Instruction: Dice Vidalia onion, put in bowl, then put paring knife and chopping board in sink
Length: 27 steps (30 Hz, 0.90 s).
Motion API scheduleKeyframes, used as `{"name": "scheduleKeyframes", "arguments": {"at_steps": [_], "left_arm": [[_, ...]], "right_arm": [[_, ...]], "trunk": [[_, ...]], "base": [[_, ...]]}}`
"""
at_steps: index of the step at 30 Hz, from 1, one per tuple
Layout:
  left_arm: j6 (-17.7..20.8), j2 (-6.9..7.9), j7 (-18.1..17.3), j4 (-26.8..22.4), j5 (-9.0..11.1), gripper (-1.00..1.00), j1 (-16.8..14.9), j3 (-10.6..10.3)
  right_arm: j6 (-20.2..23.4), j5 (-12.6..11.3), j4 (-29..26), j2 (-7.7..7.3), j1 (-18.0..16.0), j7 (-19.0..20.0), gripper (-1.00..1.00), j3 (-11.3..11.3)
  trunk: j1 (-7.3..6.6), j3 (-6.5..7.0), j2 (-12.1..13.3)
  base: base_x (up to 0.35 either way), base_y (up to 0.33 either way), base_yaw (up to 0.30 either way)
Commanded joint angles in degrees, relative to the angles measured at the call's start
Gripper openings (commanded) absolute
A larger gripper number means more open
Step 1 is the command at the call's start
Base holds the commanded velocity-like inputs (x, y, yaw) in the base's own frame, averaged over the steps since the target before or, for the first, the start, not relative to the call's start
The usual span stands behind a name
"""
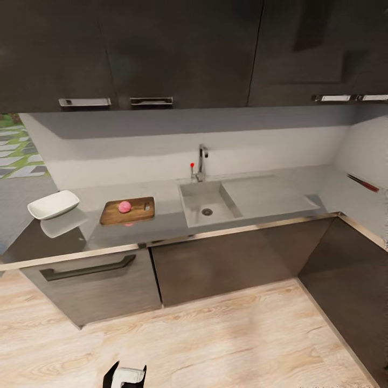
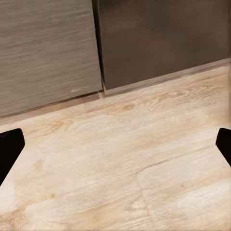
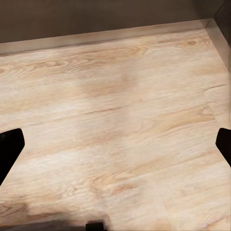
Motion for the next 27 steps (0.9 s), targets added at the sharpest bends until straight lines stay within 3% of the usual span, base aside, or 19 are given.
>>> {"name": "scheduleKeyframes", "arguments": {"at_steps": [1, 27], "left_arm": [[-0.3, -0.02, 0.1, 0.2, 0.1, 1.00, -0.1, -0.3], [-0.3, -0.02, 0.0, 0.2, 0.1, 1.00, -0.1, -0.3]], "right_arm": [[-0.1, 0.0, 0.0, -0.04, 0.0, -0.4, 1.00, 0.3], [-0.1, 0.0, 0.0, -0.04, 0.0, -0.4, 1.00, 0.3]], "trunk": [[0.03, -0.03, -0.1], [0.03, 1.99, -0.1]], "base": [[0.000, 0.000, -0.148], [0.000, 0.000, -0.148]]}}
